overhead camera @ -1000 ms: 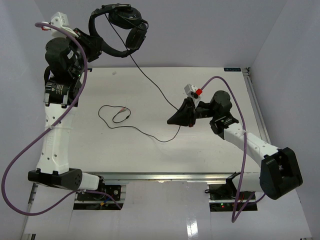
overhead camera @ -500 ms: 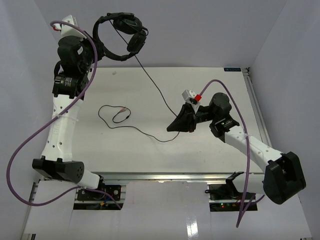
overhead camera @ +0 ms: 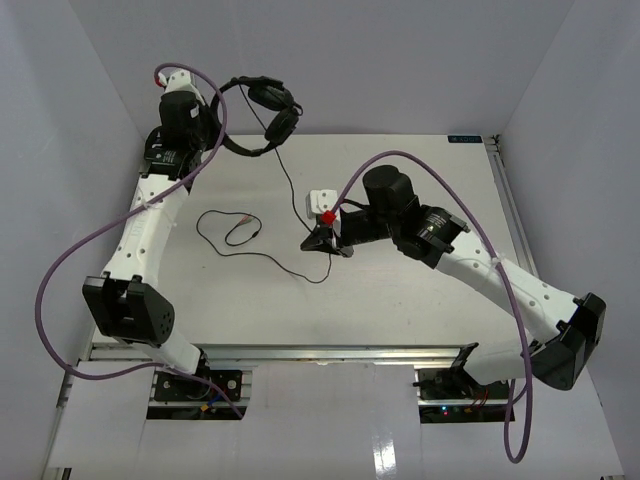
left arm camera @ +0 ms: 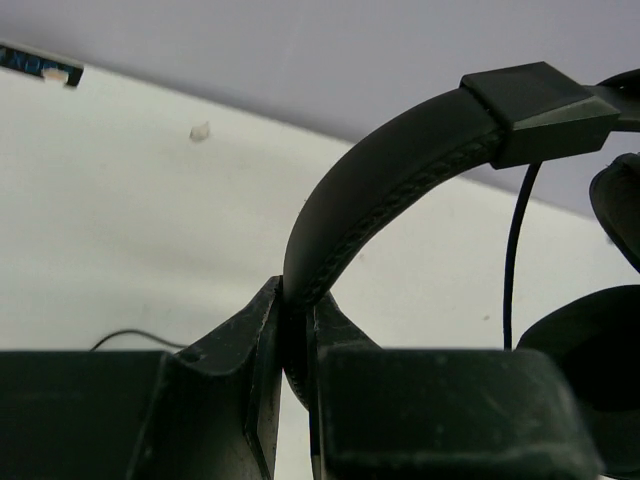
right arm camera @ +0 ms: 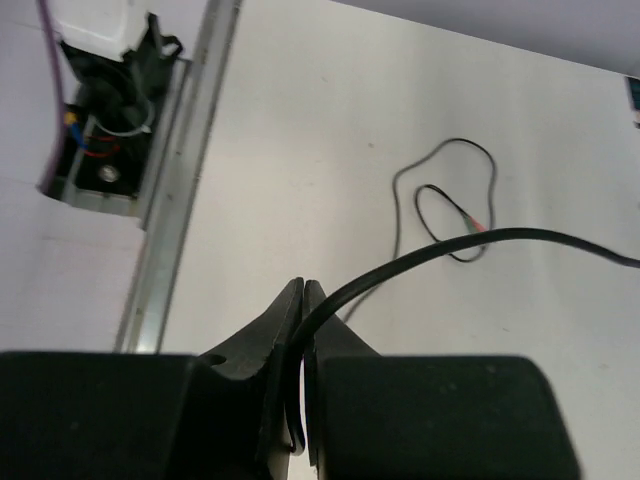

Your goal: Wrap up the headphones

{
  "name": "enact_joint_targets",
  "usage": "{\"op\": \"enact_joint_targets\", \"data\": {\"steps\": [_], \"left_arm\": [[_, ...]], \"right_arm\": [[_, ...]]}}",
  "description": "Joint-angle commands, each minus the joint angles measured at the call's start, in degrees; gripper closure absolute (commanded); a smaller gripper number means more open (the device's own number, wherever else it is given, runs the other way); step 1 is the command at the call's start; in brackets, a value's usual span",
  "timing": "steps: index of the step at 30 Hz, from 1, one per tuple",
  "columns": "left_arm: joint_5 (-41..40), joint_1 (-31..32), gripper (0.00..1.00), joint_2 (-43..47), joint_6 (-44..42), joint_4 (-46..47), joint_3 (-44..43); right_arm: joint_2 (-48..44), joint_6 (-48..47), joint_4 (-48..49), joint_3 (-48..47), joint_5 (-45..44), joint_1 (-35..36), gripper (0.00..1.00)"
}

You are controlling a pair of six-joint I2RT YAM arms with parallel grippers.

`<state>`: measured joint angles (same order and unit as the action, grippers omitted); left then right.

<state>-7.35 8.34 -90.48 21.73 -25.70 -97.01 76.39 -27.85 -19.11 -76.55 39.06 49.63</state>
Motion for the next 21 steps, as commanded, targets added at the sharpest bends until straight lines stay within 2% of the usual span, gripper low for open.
{"op": "enact_joint_targets", "data": {"steps": [1,2,5,10,21], "left_arm": [[0.66,0.32,1.00,0.56,-3.63,2.50,7.54],[0.51,1.18,1.00,0.24,-4.19,2.58,8.60],[-0.96,4.21,1.00,-0.89,-6.25,2.59,11.42],[-2.90,10.56,1.00,-3.59,-9.45,1.52,12.79],[0.66,15.37,1.00,-1.75,-9.51,1.96,20.85]], "right_arm": [[0.52,-18.40,-12.97,-7.92,-32.96,5.09,0.92],[0.68,-20.02,-11.99,-8.49,-40.01,6.59,0.92],[0.94,-26.56,-8.38,-7.38,-52.58,9.26,0.92],[2.48,-34.23,2.45,-6.76,-64.38,11.10,0.92],[2.90,-35.17,10.71,-9.68,-70.15,9.72,0.92]]}}
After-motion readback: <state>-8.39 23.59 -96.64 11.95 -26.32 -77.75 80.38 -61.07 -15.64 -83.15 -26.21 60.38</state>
